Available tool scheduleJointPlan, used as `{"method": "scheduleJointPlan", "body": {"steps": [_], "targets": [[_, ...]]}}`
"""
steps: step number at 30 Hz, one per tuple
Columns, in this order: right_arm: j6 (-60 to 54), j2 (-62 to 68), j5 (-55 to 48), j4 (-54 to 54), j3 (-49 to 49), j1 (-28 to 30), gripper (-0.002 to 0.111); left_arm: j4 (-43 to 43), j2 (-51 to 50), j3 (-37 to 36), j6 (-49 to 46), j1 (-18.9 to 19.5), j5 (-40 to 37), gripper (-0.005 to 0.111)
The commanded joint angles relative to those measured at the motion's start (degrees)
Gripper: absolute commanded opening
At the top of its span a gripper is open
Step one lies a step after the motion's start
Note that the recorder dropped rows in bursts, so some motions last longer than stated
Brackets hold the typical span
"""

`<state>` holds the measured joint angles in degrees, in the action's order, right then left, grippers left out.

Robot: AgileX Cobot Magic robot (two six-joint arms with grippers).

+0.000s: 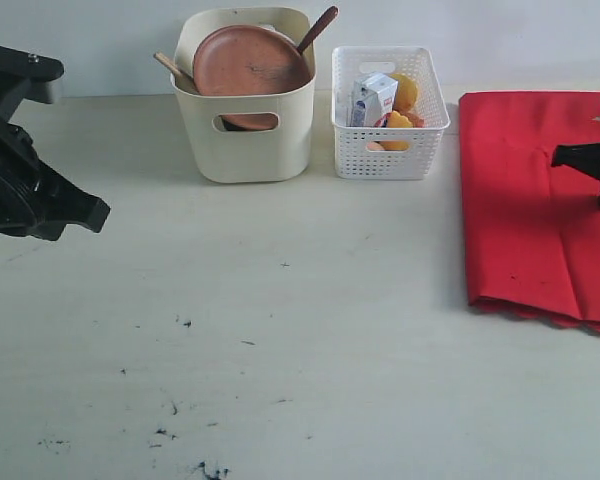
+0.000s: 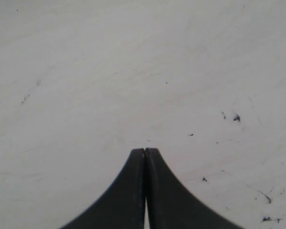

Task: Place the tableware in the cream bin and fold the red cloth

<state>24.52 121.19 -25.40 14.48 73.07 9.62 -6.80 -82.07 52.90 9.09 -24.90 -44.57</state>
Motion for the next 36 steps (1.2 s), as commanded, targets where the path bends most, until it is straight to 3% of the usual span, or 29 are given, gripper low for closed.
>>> {"method": "scheduleJointPlan", "body": {"steps": [1,7,14,20,26,29,36], "targets": [[-6.25,6.12,-0.91,0.45,6.13,-0.16,0.000,0.17,0.46,-0.21,-0.35,0.35,0.15,0.000],[-18.18,11.91,-5.67,0.58,16.38,-3.81,0.000,0.06,0.46,-0.21,-0.35,0.35,0.15,0.000],[-26.48,12.84,-6.24,0.58,21.35,-9.66,0.000,0.06,0.46,-0.21,-0.35,0.35,0.15,0.000],[-17.52,11.20,-7.78,4.49,23.97,-8.44,0.000,0.04,0.46,-0.21,-0.35,0.35,-0.20,0.000],[-9.70,1.62,-9.00,4.41,23.72,-5.08,0.000,-0.28,0.55,-0.21,-0.35,0.35,2.00,0.000],[-9.31,-5.82,-9.24,4.58,22.38,-4.77,0.000,-4.64,2.05,-0.21,1.37,0.35,3.64,0.000],[-6.19,-24.43,-7.03,1.09,14.47,-4.90,0.000,-24.38,14.51,-0.21,21.38,0.35,6.85,0.000]]}}
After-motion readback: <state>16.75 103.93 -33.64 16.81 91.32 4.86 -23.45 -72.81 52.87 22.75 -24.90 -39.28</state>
